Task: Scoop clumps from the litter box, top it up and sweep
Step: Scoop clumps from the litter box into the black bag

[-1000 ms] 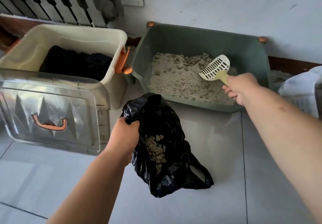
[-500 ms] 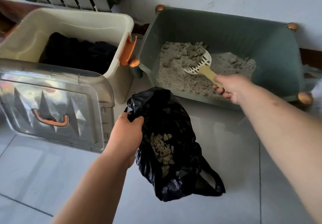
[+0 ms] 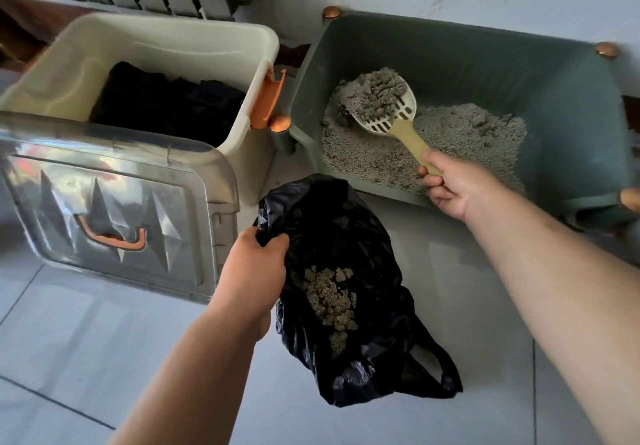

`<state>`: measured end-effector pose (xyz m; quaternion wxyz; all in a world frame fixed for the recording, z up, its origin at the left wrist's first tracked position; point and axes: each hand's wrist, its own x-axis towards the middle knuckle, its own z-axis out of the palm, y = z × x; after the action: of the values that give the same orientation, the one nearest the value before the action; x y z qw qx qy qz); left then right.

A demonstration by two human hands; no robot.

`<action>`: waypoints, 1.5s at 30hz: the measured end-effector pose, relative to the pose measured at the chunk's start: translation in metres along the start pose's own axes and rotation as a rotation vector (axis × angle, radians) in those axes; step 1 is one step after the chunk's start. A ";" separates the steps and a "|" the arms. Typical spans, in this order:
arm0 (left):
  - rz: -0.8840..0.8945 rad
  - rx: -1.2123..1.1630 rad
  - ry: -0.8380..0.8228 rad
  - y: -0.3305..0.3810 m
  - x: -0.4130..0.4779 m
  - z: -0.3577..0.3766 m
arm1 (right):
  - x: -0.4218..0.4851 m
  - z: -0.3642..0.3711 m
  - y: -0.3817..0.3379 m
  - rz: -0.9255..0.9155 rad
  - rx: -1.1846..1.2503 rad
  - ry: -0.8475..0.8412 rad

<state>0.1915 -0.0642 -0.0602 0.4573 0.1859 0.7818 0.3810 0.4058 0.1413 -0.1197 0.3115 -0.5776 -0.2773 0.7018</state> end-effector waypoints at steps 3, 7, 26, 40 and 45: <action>-0.013 -0.028 -0.001 0.000 0.000 -0.001 | -0.012 -0.007 0.001 -0.027 0.047 0.002; -0.018 -0.045 0.004 0.000 -0.002 -0.003 | -0.027 -0.014 0.005 -0.027 0.064 0.003; 0.006 -0.029 0.015 0.000 -0.017 -0.004 | -0.074 -0.021 0.018 -0.031 0.076 0.040; 0.059 -0.016 -0.005 -0.006 -0.012 -0.007 | -0.091 -0.024 0.009 -0.028 0.085 0.039; 0.062 -0.008 -0.007 -0.006 -0.010 -0.004 | -0.097 -0.030 0.012 -0.039 0.060 0.057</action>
<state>0.1931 -0.0766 -0.0581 0.4485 0.2096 0.7725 0.3976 0.4477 0.0609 -0.0720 0.3502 -0.5822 -0.2585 0.6867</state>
